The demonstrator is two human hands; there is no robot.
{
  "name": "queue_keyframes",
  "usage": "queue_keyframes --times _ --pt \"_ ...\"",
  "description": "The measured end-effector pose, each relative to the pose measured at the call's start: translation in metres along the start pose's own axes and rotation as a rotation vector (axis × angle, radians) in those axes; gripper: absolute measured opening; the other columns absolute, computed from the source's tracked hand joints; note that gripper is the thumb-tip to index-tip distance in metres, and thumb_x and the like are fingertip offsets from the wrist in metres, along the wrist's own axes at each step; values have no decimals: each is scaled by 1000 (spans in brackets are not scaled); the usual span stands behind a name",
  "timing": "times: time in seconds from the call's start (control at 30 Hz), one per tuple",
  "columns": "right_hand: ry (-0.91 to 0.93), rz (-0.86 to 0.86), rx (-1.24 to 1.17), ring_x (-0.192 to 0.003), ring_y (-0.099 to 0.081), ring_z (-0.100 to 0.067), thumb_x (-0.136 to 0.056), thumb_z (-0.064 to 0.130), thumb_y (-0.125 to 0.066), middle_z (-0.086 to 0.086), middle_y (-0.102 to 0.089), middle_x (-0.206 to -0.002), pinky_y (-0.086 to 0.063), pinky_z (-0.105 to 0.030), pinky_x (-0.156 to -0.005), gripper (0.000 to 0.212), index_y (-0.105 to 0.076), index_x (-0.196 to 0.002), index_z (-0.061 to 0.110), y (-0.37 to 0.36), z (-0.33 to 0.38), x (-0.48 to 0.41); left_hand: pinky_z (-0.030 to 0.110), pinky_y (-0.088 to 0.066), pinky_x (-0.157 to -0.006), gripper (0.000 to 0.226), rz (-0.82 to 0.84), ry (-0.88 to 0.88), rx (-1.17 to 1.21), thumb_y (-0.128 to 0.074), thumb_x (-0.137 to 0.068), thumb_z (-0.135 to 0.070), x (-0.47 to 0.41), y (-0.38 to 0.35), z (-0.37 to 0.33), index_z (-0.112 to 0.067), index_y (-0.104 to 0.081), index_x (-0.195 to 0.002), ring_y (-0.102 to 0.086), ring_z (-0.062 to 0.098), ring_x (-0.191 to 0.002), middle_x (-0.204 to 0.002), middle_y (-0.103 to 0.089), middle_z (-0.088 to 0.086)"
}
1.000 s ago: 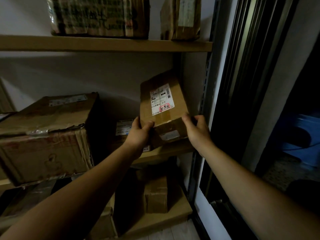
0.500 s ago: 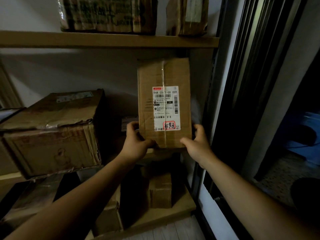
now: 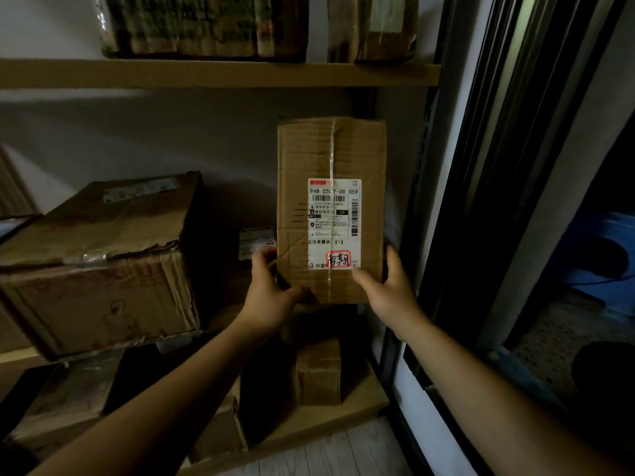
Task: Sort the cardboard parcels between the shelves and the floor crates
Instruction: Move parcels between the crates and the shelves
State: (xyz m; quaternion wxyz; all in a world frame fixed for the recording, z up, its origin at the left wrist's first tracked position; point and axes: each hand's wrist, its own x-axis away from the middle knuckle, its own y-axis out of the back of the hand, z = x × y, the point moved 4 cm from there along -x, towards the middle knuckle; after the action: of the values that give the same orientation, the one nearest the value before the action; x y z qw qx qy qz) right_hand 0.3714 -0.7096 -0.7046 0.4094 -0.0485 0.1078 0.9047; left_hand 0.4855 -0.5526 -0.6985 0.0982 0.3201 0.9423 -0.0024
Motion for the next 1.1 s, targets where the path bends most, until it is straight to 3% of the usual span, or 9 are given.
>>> queue_keyframes --times 0.07,0.13,0.2,0.37,0.5,0.7,0.8,0.93,1.1 --pt "-47 25 31 -106 -56 -8 -89 20 -65 8 -60 -117 -44 -14 -80 50 -45 -135 21 -2 7 -2 36 -58 -80 73 22 75 10 -71 -78 -3 -2 2 -4 -39 -23 -120 -53 12 -109 -115 -47 -14" --pt "-146 63 57 -117 -52 -13 -88 25 -66 5 -55 -130 -45 -26 -94 63 -36 -144 22 -3 15 -3 48 -55 -85 68 38 172 26 -70 -79 -5 -4 6 -14 -39 -25 -118 -53 21 -114 -117 -49 -9" --pt "-226 86 97 -125 -49 -17 -86 28 -68 3 -51 -137 -43 -37 -102 71 -31 -147 24 0 30 -3 48 -55 -85 69 45 249 43 -70 -79 -5 -5 10 -27 -38 -26 -121 -54 23 -114 -115 -50 -8" --pt "-370 143 156 -128 -46 -19 -87 28 -67 2 -49 -141 -40 -42 -107 76 -24 -150 25 7 80 10 46 -51 -92 91 87 357 42 -70 -78 -4 8 17 -70 -35 -18 -145 -51 15 -117 -122 -51 -12" --pt "-455 190 188 -127 -48 -20 -88 28 -65 2 -50 -140 -41 -44 -106 74 -23 -149 26 13 116 26 34 -57 -80 77 149 377 31 -64 -81 1 22 22 -106 -32 -30 -142 -58 18 -115 -123 -58 -5" --pt "-561 211 232 -112 -55 -16 -90 19 -62 4 -57 -124 -47 -31 -91 55 -37 -139 25 21 173 70 15 -53 -58 77 198 500 20 -62 -84 3 65 31 -166 -28 -25 -145 -60 12 -100 -117 -55 -7" --pt "-599 231 299 -112 -57 -18 -87 26 -64 4 -58 -128 -49 -40 -96 59 -36 -139 28 23 195 97 16 -53 -57 77 224 531 -5 -61 -84 5 92 39 -195 -27 -25 -145 -61 9 -90 -110 -55 -9" --pt "-623 246 314 -106 -57 -15 -88 24 -63 6 -59 -124 -48 -29 -86 59 -35 -140 26 25 236 133 15 -53 -57 74 233 542 -54 -62 -85 3 126 55 -233 -31 -28 -141 -61 2 -83 -106 -54 -13" --pt "-592 282 314 -104 -57 -14 -88 25 -63 6 -60 -123 -47 -29 -87 57 -36 -139 26 20 288 178 23 -57 -64 83 179 560 -40 -65 -82 2 177 85 -280 -32 -25 -146 -64 11 -90 -115 -57 -4"
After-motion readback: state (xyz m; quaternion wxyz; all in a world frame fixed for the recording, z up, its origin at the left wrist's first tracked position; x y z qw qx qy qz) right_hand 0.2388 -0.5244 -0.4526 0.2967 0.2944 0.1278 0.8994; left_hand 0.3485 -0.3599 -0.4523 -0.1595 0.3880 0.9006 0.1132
